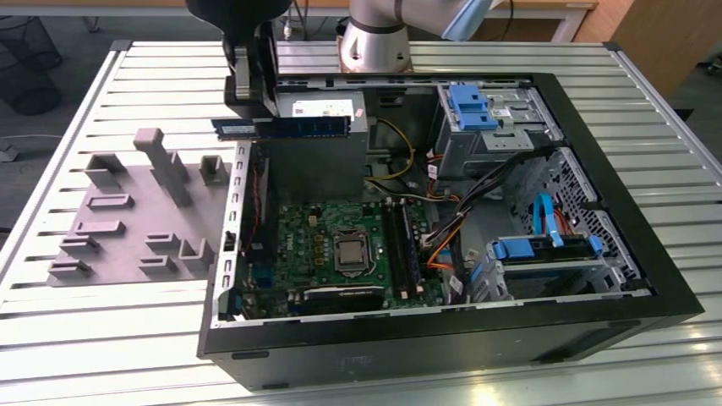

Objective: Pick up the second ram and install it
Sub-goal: 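Pick up the second ram and move it above second insertion slot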

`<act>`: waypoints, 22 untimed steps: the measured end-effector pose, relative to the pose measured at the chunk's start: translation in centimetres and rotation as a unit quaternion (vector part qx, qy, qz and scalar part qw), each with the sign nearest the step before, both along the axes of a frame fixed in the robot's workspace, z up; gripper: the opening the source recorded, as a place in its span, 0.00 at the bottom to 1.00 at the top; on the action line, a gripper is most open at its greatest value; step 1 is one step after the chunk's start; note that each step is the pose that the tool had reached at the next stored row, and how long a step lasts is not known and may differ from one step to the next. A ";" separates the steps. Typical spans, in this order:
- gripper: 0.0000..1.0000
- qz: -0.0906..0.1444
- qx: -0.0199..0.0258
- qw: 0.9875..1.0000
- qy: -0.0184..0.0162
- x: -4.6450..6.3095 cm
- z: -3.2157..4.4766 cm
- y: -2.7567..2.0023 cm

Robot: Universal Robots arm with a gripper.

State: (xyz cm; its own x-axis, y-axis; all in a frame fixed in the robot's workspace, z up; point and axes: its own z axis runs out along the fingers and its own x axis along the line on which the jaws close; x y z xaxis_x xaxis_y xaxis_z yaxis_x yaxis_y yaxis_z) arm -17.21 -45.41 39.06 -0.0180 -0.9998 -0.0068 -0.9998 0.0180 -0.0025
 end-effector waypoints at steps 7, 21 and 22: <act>0.14 0.000 0.000 1.000 0.000 0.5 0.00 0.00; 0.14 0.000 0.000 1.000 0.000 1.4 0.00 0.00; 0.14 0.000 0.000 1.000 0.000 1.4 0.00 0.00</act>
